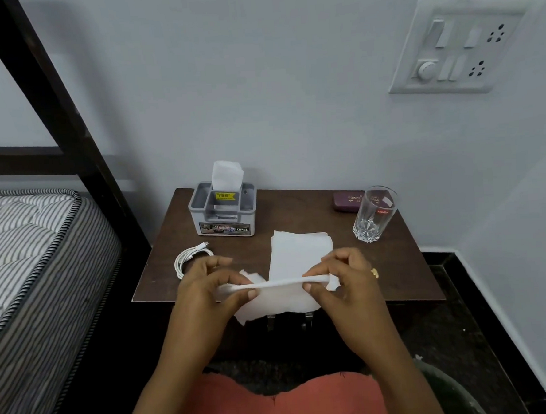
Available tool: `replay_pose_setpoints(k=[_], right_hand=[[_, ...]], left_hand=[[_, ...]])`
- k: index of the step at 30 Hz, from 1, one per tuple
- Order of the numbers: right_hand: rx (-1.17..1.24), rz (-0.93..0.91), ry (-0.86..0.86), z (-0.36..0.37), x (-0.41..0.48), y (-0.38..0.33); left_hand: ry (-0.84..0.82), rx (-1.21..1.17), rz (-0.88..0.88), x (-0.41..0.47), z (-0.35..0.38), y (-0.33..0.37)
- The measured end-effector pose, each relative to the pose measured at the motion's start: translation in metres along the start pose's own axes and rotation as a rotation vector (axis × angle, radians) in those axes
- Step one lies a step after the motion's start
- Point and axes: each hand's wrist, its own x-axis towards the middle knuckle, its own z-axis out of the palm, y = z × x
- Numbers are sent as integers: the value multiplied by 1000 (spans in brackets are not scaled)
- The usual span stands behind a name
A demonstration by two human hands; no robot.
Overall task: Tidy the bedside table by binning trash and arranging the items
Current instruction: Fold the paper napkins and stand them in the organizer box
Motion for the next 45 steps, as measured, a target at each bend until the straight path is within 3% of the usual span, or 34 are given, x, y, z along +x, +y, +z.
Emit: replay_pose_setpoints(k=[3, 9, 13, 15, 19, 22, 25, 38, 45], right_hand=[[124, 24, -125, -10, -2, -10], [285, 99, -270, -22, 7, -32], [296, 129, -492, -28, 21, -45], [283, 120, -526, -25, 29, -54], [412, 151, -333, -12, 41, -61], [548, 240, -494, 3, 39, -53], [346, 178, -556, 26, 42, -42], [-18, -48, -72, 96, 191, -47], [-128, -103, -136, 135, 230, -27]], left_hand=[[-108, 28, -27, 0, -6, -5], [-474, -412, -247, -7, -17, 14], [-601, -511, -261, -9, -25, 30], [-556, -496, -252, -6, -23, 38], [-362, -585, -284, 1, -22, 44], [-236, -685, -292, 9, -26, 37], [-185, -683, -262, 24, -30, 25], [-32, -423, 39, 200, -51, 11], [48, -387, 48, 248, -36, -28]])
